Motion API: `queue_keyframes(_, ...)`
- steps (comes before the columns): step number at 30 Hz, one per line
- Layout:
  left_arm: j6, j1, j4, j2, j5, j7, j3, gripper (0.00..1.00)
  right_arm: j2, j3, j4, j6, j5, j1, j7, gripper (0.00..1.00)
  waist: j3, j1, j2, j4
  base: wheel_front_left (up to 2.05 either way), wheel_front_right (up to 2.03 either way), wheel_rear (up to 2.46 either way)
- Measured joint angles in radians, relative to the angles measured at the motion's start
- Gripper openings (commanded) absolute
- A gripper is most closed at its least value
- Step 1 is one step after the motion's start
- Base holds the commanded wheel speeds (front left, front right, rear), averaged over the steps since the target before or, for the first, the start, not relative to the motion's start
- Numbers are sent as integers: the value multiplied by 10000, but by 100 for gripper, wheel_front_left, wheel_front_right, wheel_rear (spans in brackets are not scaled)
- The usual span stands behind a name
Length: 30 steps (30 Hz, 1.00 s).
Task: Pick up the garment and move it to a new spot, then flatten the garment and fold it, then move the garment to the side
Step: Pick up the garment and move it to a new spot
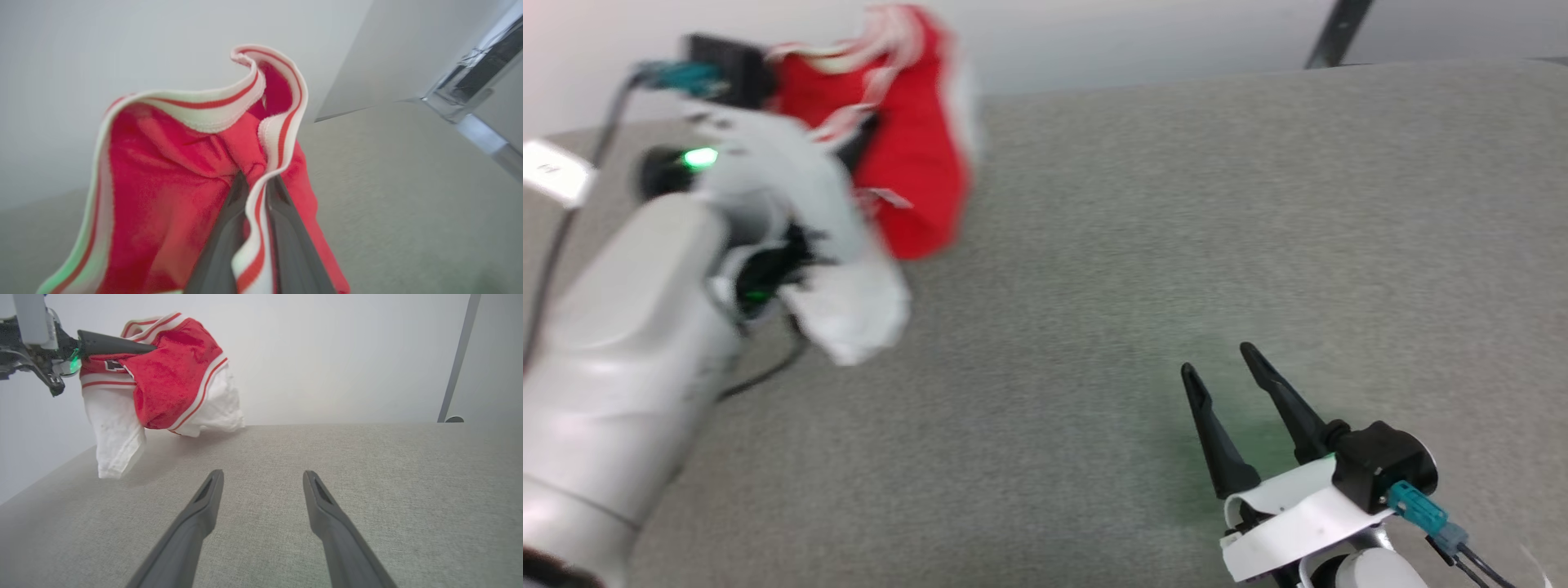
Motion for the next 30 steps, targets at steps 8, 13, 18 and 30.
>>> queue_keyframes(8, -2, -299, -1751, -1329, -1908, 928, -667, 0, 15, -259, 33, 0, 391, 32, -186, 100, -23, 0, 0, -794, 0, 0, 0)
queue_keyframes(13, -2, -286, -1779, -1611, -2228, 1114, -1037, 0, 19, -364, 4, 0, 673, -26, -219, 100, 139, 0, 0, -1271, 0, 0, 0)
queue_keyframes(18, -2, -19, -573, -1304, -1939, 1216, -1599, 0, 17, -504, -240, 0, 796, -93, -232, 100, 408, 0, 0, -1666, 0, 0, 0)
queue_keyframes(30, -31, -407, 1894, -1051, -897, 1624, -3164, 0, 17, -646, -508, 0, 872, -301, -232, 100, 1070, 0, 0, -2041, 0, 0, 0)
